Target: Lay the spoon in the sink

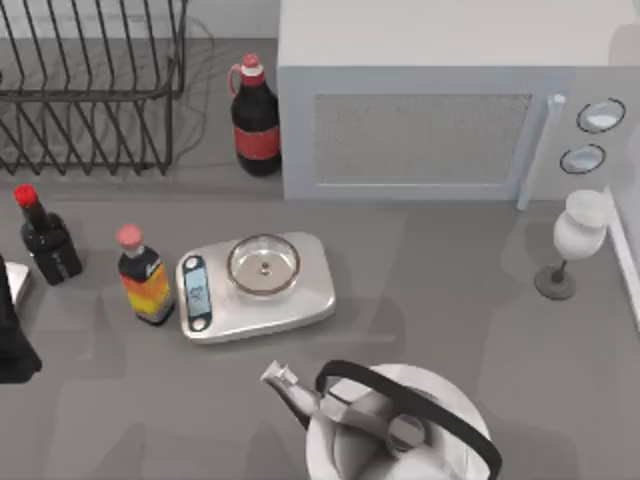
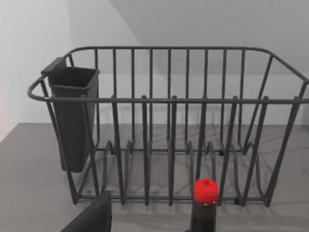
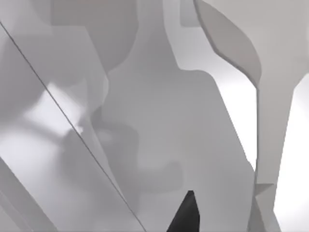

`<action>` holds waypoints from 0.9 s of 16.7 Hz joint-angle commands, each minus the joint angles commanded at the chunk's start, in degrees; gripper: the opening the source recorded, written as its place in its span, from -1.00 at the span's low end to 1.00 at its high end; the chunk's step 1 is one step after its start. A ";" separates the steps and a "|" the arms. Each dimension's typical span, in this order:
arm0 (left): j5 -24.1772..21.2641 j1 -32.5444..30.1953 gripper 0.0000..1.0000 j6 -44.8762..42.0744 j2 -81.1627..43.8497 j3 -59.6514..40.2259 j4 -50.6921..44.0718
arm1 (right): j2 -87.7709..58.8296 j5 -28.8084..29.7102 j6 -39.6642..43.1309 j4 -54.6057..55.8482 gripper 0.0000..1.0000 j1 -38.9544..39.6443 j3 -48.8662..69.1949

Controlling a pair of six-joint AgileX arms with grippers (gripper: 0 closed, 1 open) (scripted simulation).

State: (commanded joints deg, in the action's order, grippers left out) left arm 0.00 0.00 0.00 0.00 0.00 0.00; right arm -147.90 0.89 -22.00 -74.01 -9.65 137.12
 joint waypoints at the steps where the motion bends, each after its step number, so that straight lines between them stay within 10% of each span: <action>1: 0.00 0.00 1.00 0.00 0.00 0.00 0.00 | 0.00 0.00 0.00 0.00 -0.55 0.00 0.00; 11: 0.00 0.00 1.00 0.00 0.00 0.00 0.00 | 0.00 0.00 0.00 0.00 0.96 0.00 0.00; 15: 0.00 0.00 1.00 0.00 0.00 0.00 0.00 | 0.00 0.00 0.00 0.00 1.00 0.00 0.00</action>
State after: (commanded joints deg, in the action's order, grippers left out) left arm 0.00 0.00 0.00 0.00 0.00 0.00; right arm -147.90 0.89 -22.00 -74.01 -9.65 137.12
